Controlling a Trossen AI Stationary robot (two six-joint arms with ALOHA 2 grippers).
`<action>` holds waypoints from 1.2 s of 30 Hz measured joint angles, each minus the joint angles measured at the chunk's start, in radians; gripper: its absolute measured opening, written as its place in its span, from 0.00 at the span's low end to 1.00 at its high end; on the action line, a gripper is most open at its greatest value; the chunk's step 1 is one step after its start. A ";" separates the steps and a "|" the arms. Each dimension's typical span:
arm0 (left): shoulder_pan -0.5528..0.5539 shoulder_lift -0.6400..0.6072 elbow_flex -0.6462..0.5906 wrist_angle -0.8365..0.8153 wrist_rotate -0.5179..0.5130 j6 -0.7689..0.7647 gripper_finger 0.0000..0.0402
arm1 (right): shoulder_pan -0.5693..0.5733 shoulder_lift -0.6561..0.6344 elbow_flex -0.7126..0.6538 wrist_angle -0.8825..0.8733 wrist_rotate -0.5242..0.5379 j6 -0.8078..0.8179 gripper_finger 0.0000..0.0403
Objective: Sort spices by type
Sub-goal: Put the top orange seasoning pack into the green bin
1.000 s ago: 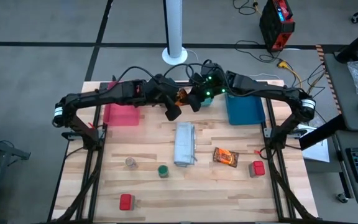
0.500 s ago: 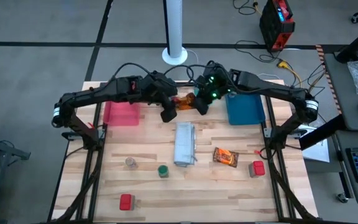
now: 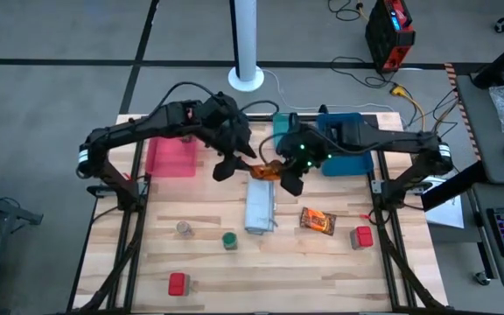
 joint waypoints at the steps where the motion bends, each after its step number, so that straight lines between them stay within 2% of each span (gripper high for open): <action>1: 0.003 0.007 0.000 0.000 0.025 0.009 0.48 | 0.010 0.000 0.003 0.000 0.011 0.027 0.02; 7: 0.006 0.068 -0.004 0.020 0.032 0.050 0.48 | 0.064 0.002 0.005 -0.001 0.066 0.064 0.02; 12: 0.007 0.100 -0.004 0.025 0.032 0.050 0.48 | 0.077 0.000 0.021 -0.004 0.068 0.113 0.02; 17: 0.007 0.114 -0.005 0.032 0.090 0.091 0.48 | 0.083 0.000 0.045 0.000 0.121 0.074 0.02; 20: 0.007 0.125 -0.005 0.032 0.069 0.102 0.47 | 0.083 0.001 0.044 -0.003 0.158 0.010 0.02; 24: 0.007 0.123 -0.005 0.031 0.055 0.101 0.38 | 0.076 -0.002 0.044 -0.003 0.181 -0.090 0.02; 30: 0.008 0.096 -0.005 0.027 0.049 0.034 0.09 | 0.024 -0.026 0.044 0.001 0.156 -0.134 0.02; 34: 0.008 0.087 -0.005 0.029 0.040 -0.055 0.08 | -0.023 -0.031 0.044 0.005 0.115 -0.201 0.02; 36: 0.008 0.086 -0.005 0.031 0.008 -0.101 0.13 | -0.050 -0.031 0.044 0.005 0.095 -0.239 0.02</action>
